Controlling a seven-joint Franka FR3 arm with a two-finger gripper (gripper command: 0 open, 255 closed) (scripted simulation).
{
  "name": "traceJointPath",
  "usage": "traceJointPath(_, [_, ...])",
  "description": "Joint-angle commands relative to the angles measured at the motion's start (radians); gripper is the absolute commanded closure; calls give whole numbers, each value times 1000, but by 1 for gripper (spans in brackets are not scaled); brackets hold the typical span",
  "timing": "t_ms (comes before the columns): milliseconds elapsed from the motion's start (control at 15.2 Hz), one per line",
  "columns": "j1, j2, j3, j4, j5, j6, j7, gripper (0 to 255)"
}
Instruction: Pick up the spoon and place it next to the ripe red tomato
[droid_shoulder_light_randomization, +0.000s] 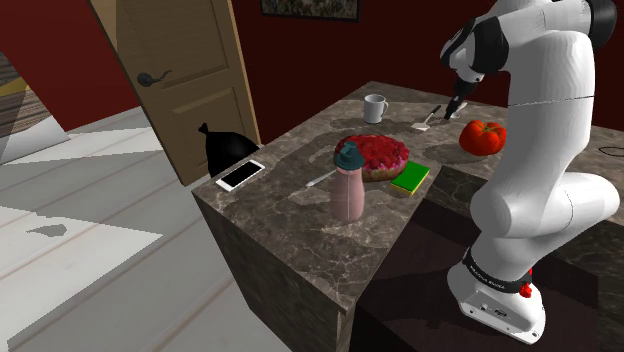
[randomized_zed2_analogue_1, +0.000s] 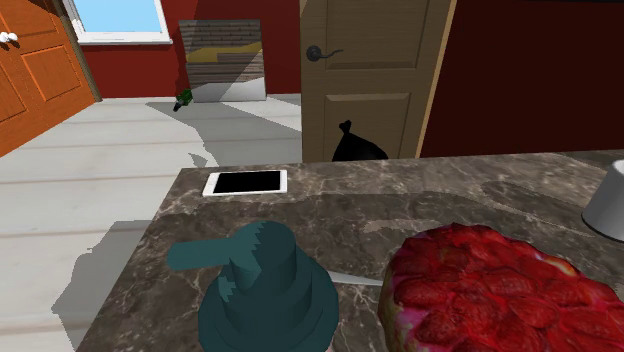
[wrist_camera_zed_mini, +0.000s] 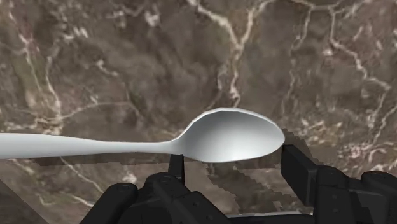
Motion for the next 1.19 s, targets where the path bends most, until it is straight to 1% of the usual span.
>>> traceJointPath(0, [0, 0, 0, 0, 0, 0, 0, 0])
traceJointPath(330, [0, 0, 0, 0, 0, 0, 0, 0])
traceJointPath(594, [10, -68, -28, 28, -46, -88, 27, 0])
traceJointPath(1122, [10, -68, -28, 28, -46, -88, 27, 0])
